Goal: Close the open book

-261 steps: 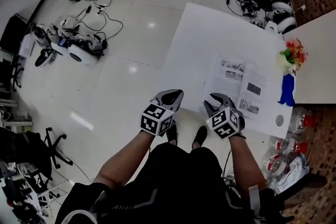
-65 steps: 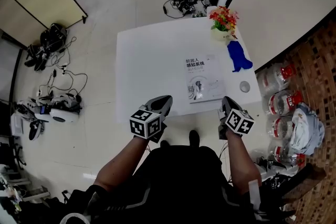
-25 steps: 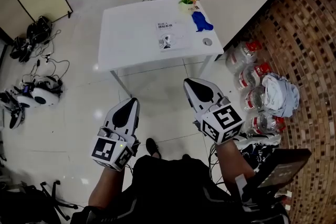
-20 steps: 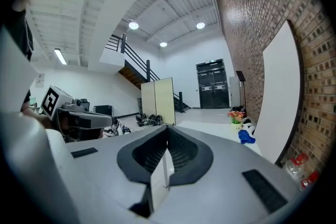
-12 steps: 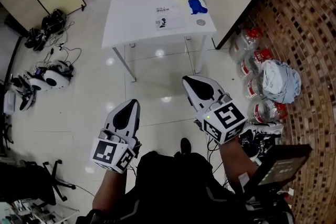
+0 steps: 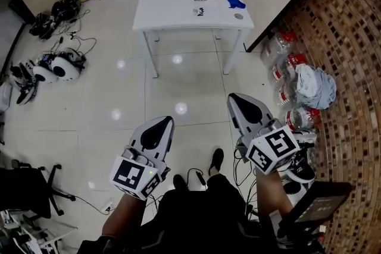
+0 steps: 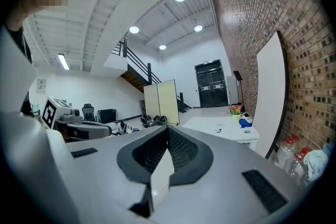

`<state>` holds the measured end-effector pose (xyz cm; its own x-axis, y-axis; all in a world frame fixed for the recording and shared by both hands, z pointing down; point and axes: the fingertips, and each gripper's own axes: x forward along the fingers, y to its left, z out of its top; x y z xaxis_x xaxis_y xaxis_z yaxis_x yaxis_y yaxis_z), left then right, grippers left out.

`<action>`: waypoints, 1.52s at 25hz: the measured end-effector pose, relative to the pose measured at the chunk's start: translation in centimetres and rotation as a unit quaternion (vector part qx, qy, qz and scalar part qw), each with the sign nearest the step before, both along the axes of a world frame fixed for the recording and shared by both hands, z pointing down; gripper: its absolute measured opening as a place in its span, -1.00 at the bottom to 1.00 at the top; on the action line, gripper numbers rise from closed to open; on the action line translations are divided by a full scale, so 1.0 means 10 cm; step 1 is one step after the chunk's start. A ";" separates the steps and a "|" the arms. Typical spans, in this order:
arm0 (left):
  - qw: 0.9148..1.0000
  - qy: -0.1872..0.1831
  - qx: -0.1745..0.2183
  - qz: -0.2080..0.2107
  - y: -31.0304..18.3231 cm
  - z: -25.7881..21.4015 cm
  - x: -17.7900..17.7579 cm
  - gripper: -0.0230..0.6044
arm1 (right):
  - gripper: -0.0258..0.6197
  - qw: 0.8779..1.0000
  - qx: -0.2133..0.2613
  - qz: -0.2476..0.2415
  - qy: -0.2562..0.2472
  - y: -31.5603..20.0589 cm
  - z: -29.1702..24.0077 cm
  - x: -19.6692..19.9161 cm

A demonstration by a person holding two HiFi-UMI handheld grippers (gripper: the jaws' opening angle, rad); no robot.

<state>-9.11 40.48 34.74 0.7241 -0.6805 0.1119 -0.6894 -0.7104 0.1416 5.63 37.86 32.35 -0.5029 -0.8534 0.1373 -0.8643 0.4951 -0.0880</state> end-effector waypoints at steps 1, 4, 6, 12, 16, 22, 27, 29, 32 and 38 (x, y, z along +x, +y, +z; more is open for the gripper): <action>1.000 0.004 -0.002 0.001 0.08 0.00 -0.06 -0.95 | -0.92 1.000 -0.003 0.003 -0.008 0.11 -0.02 -0.04; 1.000 0.013 -0.001 0.001 0.28 -0.06 -0.11 -0.95 | -0.92 1.000 -0.008 0.004 -0.021 0.40 -0.06 -0.05; 1.000 0.019 0.000 -0.003 0.43 -0.10 -0.07 -0.95 | -0.92 1.000 -0.012 0.005 -0.027 0.60 -0.07 0.01; 1.000 0.014 0.024 0.001 0.72 -0.35 0.24 -0.95 | -0.92 0.999 0.014 0.012 -0.028 0.96 -0.28 0.33; 1.000 0.010 0.027 0.007 0.81 -0.43 0.52 -0.95 | -0.92 0.999 0.019 0.018 -0.020 1.09 -0.34 0.59; 1.000 0.014 0.014 0.014 0.85 -0.42 0.76 -0.95 | -0.92 0.999 0.024 0.025 -0.025 1.16 -0.36 0.84; 1.000 0.012 0.012 0.010 0.81 -0.38 0.80 -0.95 | -0.92 0.999 0.027 0.029 -0.023 1.11 -0.34 0.92; 1.000 0.017 0.010 0.008 0.80 -0.38 0.80 -0.95 | -0.92 0.999 0.024 0.028 -0.020 1.10 -0.33 0.93; 1.000 0.015 0.015 0.003 0.78 -0.41 0.78 -0.95 | -0.92 0.999 0.028 0.023 -0.015 1.09 -0.35 0.92; 1.000 0.013 0.014 -0.002 0.76 -0.41 0.67 -0.95 | -0.92 0.999 0.017 0.020 -0.019 1.08 -0.33 0.84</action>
<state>-2.39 48.12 30.59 0.7233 -0.6865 0.0742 -0.6891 -0.7109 0.1404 14.04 48.63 29.08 -0.4721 -0.8771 0.0882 -0.8801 0.4631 -0.1049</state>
